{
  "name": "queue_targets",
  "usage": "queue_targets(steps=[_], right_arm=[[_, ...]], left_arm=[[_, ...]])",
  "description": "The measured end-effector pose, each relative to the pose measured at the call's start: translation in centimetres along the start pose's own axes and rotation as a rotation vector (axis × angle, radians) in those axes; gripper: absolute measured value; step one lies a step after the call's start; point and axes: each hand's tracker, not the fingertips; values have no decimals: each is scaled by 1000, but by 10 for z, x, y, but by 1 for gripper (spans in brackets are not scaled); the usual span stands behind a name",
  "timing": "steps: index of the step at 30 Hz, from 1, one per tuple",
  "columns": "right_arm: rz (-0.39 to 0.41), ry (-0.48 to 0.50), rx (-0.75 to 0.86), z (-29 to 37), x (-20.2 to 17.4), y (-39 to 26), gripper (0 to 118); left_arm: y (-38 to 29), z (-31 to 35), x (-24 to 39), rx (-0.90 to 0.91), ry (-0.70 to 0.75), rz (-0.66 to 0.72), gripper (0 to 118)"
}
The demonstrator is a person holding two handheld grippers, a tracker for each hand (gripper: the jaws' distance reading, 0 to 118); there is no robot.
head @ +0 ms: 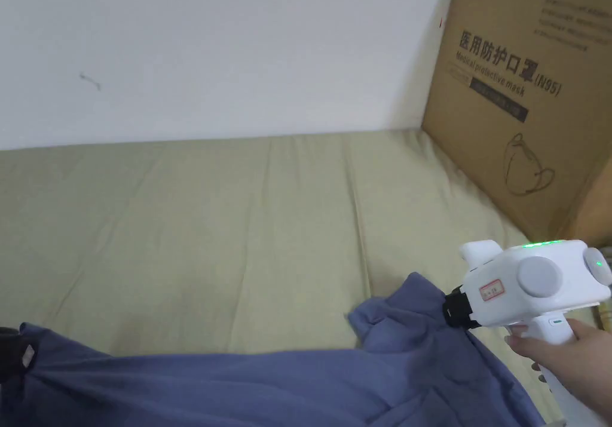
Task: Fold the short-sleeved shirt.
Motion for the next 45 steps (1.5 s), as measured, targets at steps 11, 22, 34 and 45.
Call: queue_targets(steps=[11, 22, 34, 45], right_arm=[[-69, 66, 405, 228, -11, -32, 0], [-95, 111, 673, 409, -26, -2, 0], [-58, 17, 775, 448, -49, 145, 0], [-60, -107, 855, 434, -60, 262, 0]], left_arm=[[-18, 187, 23, 260, 1, -25, 0], [6, 360, 37, 560, 36, -35, 0], [93, 367, 32, 686, 118, 9, 0], [192, 304, 20, 793, 148, 42, 0]])
